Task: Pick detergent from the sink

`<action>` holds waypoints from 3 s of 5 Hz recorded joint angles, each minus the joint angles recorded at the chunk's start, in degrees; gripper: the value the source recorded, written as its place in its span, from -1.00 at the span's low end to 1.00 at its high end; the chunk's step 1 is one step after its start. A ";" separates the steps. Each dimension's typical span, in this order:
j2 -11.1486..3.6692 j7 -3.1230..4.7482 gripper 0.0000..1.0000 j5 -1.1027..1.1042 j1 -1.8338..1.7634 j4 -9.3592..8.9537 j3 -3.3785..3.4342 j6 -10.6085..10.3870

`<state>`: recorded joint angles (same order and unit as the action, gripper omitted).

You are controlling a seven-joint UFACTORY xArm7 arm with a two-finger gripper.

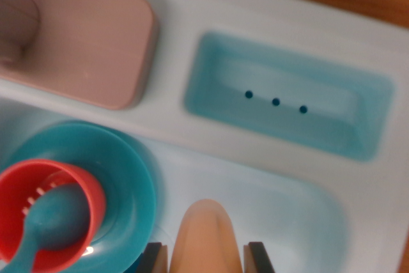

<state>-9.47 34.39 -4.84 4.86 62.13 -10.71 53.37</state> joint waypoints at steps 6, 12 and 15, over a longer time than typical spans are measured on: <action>1.99 -0.72 1.00 0.69 -0.18 7.99 -0.26 9.93; 3.61 -1.30 1.00 1.26 -0.33 14.45 -0.47 17.96; 4.14 -1.49 1.00 1.44 -0.38 16.59 -0.54 20.62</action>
<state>-5.33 32.90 -3.40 4.47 78.72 -11.24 73.98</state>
